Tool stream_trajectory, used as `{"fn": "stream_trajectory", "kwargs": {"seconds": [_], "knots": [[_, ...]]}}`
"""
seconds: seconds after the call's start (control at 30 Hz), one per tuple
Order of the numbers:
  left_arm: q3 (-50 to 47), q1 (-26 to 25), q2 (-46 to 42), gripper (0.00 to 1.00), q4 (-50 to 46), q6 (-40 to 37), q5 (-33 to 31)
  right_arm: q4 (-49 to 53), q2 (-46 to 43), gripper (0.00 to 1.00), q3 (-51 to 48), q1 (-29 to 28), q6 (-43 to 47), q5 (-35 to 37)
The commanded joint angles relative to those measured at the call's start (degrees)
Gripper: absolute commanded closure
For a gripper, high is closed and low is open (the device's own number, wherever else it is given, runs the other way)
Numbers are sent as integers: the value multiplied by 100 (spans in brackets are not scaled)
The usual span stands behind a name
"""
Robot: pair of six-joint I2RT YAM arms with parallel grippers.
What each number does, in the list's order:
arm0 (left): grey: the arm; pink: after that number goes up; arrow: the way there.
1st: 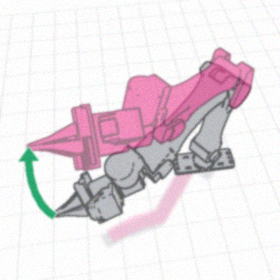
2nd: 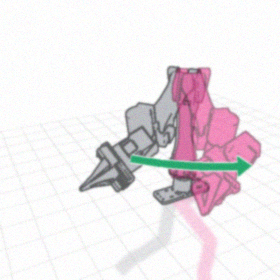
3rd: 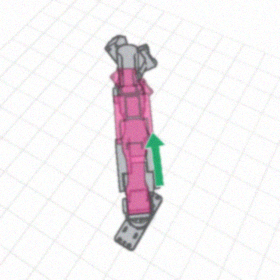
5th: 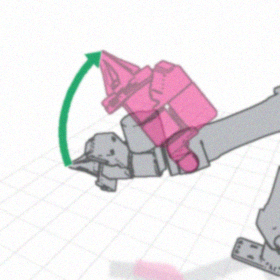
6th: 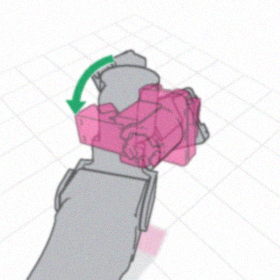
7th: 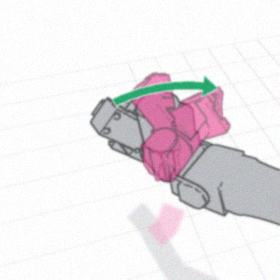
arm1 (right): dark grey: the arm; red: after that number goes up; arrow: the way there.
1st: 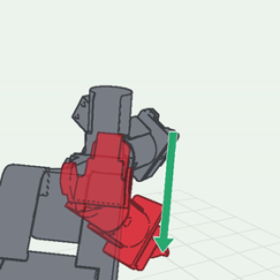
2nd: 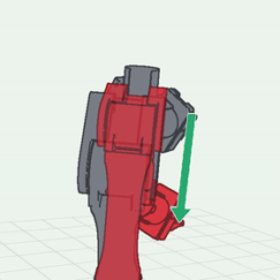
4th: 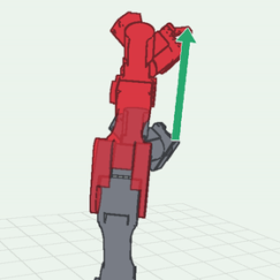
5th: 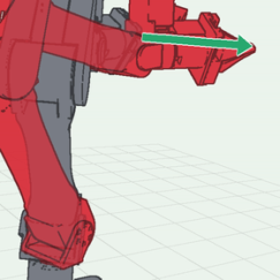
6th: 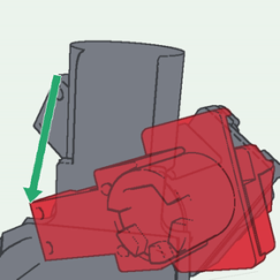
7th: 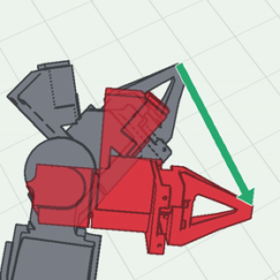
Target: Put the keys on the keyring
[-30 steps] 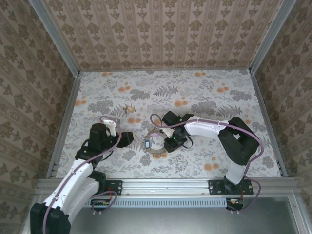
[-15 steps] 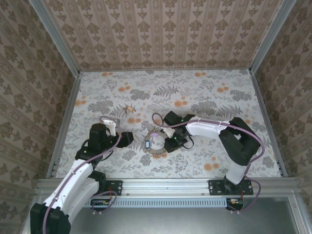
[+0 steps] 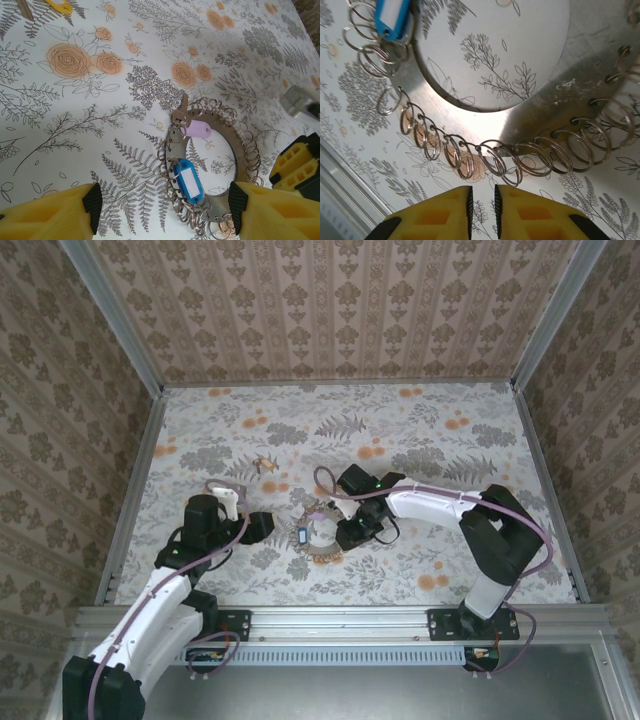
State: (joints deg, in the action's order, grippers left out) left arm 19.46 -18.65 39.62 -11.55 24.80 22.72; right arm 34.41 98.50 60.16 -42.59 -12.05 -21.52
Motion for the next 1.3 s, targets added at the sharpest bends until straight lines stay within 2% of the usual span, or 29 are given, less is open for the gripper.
{"fn": "stream_trajectory", "kwargs": {"seconds": [0.0, 0.4, 0.8, 0.93, 1.07, 1.27], "knots": [[-65, 32, -86, 30, -8, 91, 66, 4, 204, 78, 127, -42, -32, -103], [-107, 29, -86, 30, 4, 115, 66, 72, 458, 71, 330, -38, 132, -2], [-129, 29, -88, 29, 13, 162, 75, 0, 517, 69, 230, -35, 97, -88], [-127, 29, -93, 29, 24, 161, 75, -37, 524, 70, 192, -56, 180, -237], [-127, 29, -92, 29, 17, 157, 81, -122, 459, 75, 112, -56, 263, -352], [-144, 29, -102, 29, 28, 167, 75, -277, 285, 75, -3, -40, 287, -689]]}}
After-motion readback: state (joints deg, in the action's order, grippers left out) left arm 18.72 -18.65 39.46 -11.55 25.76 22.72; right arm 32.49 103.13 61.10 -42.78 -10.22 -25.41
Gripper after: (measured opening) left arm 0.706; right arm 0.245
